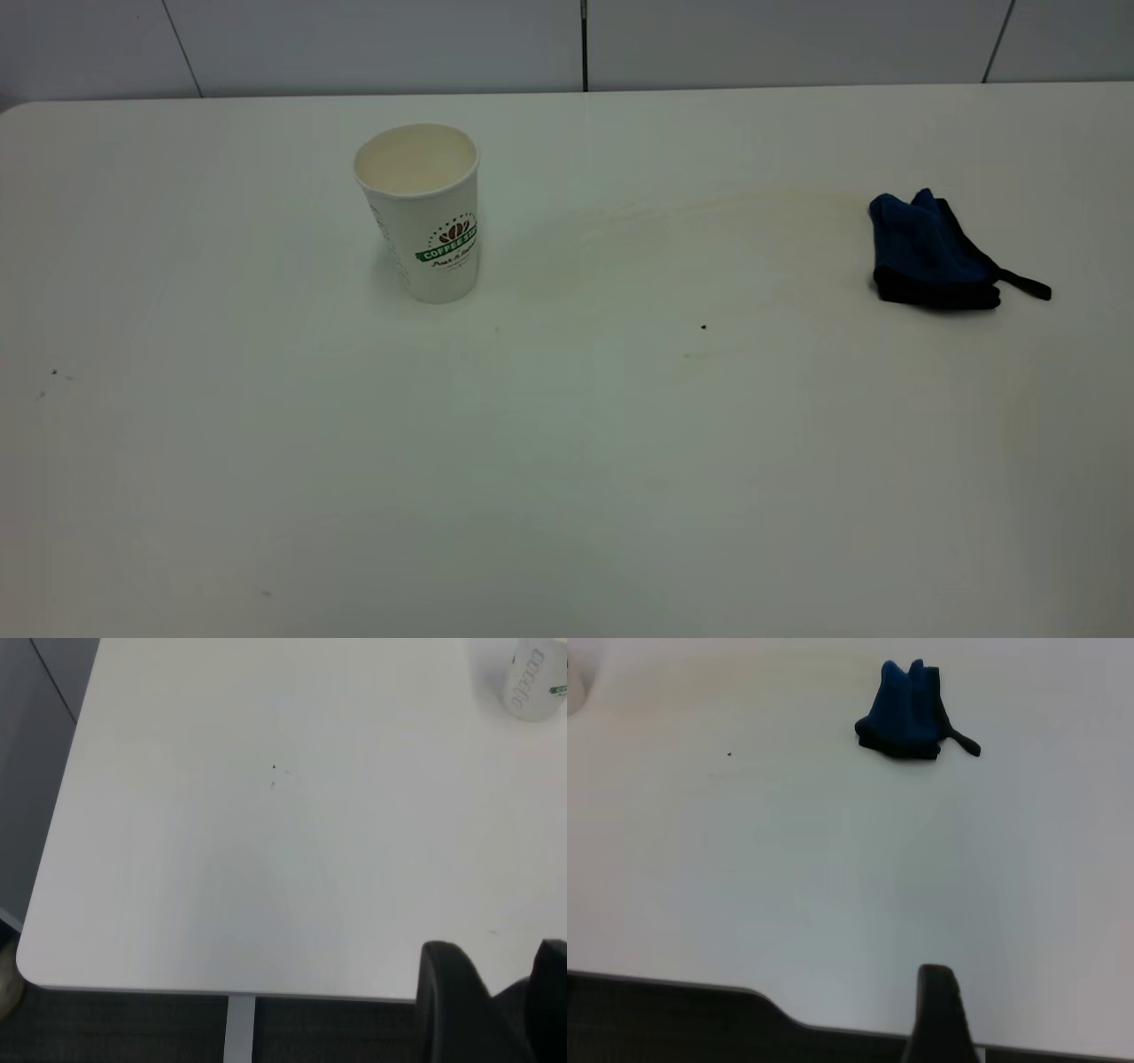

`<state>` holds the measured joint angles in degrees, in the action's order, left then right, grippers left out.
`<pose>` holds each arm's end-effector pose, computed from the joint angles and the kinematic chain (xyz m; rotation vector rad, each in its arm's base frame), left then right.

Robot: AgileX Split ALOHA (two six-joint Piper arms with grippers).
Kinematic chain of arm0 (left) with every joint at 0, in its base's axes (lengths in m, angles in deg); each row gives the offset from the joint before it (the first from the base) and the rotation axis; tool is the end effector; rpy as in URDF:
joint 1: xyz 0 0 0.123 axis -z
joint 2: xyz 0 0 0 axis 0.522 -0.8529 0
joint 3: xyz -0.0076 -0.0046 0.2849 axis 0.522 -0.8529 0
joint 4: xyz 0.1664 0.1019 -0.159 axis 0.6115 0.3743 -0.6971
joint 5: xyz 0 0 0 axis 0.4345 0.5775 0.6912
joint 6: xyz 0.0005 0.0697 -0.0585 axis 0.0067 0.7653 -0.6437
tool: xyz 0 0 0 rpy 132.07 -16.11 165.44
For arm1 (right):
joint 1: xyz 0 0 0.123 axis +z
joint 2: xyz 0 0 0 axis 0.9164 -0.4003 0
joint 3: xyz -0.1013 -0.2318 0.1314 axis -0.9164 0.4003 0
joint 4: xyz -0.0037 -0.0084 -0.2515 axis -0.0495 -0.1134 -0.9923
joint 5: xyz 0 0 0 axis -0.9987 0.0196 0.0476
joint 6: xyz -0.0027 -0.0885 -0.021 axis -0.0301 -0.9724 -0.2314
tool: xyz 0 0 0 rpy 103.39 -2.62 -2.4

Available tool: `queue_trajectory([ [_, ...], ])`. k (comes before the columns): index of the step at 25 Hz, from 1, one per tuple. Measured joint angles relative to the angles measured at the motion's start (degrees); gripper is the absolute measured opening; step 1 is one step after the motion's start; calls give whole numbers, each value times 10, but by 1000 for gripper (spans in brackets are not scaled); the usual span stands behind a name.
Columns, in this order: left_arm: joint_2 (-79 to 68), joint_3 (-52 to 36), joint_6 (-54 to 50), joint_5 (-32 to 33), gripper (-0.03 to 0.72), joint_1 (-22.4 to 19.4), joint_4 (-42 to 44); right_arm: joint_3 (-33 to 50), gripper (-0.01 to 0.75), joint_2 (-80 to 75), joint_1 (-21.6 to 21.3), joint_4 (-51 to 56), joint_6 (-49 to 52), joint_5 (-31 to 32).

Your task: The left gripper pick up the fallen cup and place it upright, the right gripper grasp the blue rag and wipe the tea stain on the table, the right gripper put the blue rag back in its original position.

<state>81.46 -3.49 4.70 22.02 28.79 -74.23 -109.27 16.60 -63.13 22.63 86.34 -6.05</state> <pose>-0.0086 0.0002 0.2678 -0.0400 2.1044 0.0410 0.0035 0.0002 0.2640 -0.0274 2.1858 0.0506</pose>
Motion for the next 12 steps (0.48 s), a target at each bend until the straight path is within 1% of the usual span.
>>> queue_trajectory([
  [12,0,0,0,0,240,0,0,0,587,34,0,0,0,0],
])
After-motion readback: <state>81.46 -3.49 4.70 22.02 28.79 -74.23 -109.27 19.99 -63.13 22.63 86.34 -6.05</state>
